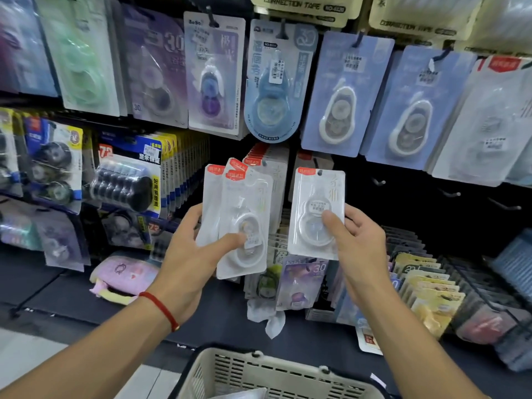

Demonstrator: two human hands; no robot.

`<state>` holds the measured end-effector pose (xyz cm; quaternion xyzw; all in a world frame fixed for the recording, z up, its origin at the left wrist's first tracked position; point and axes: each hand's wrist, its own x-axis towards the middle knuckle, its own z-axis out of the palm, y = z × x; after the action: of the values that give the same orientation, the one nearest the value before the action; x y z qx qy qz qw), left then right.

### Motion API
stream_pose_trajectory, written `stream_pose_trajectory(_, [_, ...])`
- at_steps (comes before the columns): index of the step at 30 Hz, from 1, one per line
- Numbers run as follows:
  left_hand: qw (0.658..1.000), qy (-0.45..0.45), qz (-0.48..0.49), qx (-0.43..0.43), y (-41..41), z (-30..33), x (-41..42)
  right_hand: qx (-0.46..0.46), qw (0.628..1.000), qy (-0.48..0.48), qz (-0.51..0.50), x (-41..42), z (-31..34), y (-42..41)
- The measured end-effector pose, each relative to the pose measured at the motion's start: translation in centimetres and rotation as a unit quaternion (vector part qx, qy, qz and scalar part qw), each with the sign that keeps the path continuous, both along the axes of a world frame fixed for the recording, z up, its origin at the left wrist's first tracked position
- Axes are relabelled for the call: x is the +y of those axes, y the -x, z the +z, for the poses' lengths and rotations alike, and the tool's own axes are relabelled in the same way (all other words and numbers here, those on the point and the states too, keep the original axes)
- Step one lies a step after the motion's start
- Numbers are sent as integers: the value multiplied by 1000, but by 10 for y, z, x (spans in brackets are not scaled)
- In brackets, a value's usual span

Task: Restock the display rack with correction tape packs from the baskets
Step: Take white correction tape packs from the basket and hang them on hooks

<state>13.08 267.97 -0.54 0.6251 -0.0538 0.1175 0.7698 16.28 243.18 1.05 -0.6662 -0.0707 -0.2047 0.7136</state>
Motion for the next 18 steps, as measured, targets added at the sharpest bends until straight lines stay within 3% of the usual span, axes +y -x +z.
stream_pose_trajectory(3, [1000,2,-1,-1,1,1,-1,-1,998,29,-49,3,2,-2])
stream_pose_trajectory(8, [999,26,-20,14,5,-1,-7,52,950,253,-176,6,-4,5])
stream_pose_trajectory(11, [997,48,-53,25,7,-3,-12,52,970,236,-24,19,-7,16])
stream_pose_trajectory(13, [995,56,-74,28,8,-4,-14,85,963,239,91,29,-12,24])
stream_pose_trajectory(16, [994,63,-83,28,9,-5,-17,107,953,253,124,36,-18,31])
stream_pose_trajectory(18, [993,71,-90,30,9,-6,-18,110,968,192,120,32,-18,30])
